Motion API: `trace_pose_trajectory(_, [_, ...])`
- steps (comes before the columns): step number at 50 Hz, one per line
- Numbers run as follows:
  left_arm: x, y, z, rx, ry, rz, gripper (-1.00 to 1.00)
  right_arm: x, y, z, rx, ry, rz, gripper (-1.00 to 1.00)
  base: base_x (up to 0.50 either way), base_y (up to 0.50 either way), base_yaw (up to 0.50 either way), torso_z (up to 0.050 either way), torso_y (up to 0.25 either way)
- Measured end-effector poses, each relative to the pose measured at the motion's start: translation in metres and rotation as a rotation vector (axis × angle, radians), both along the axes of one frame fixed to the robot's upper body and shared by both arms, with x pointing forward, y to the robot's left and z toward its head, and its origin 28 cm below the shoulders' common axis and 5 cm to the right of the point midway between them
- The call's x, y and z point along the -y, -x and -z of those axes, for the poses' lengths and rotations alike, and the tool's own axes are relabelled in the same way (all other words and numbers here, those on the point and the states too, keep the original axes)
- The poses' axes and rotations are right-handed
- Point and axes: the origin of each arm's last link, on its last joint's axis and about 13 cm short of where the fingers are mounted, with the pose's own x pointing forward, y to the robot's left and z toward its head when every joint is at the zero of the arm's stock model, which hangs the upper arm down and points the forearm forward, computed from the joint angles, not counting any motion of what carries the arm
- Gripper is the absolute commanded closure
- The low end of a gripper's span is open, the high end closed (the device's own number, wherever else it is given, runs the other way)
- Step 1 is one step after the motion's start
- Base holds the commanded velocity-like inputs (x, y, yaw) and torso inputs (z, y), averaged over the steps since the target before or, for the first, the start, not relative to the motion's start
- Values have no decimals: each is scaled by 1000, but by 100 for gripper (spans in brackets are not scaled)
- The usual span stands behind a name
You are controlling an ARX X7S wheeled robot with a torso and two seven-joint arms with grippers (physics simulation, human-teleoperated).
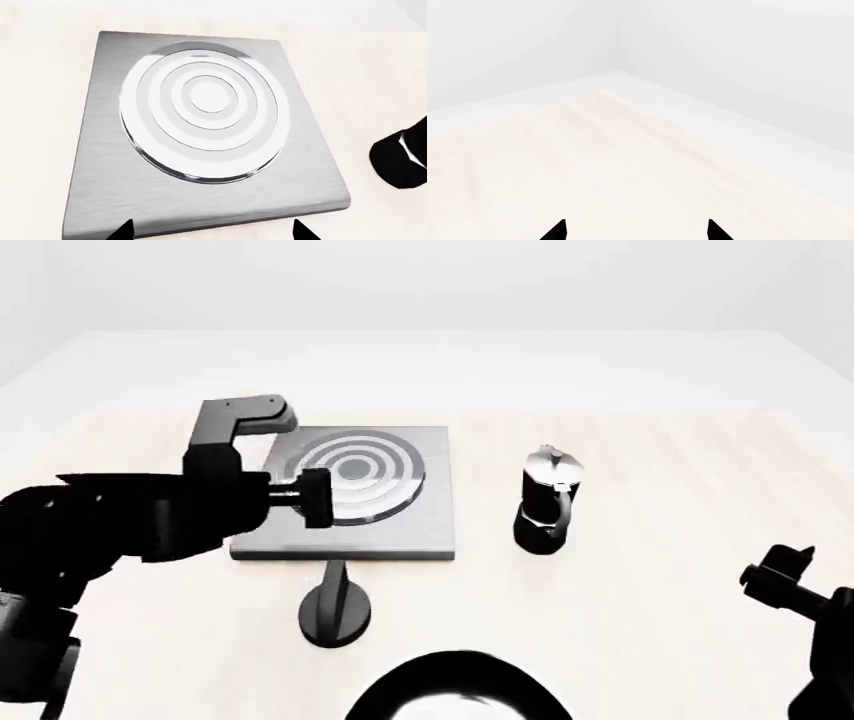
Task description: Turn on the stove and put the frying pan on it.
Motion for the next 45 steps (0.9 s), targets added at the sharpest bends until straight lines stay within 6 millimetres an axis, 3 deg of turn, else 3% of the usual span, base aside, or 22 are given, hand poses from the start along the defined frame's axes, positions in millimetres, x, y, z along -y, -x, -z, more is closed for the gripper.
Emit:
trace_pose_trajectory(8, [-10,31,-60,180,-35,103,-100,-2,-1,-1,3,-2,-22,-100,0,0,0,0,0])
trace_pose_trajectory(14, [-10,64,-78,244,-154,344,-100,-3,-2,-2,4,-3,-32,-100,0,0,0,0,0])
trace_pose_trajectory(27, [-3,126,-80,174,-337,771,-100,-2,-1,-5,4,-4,-28,-100,0,0,0,0,0])
trace_pose_trajectory(45, [3,184,-61,-12,-429,1005,-100,2,2,-6,7,-13,12,-100,0,0,0,0,0])
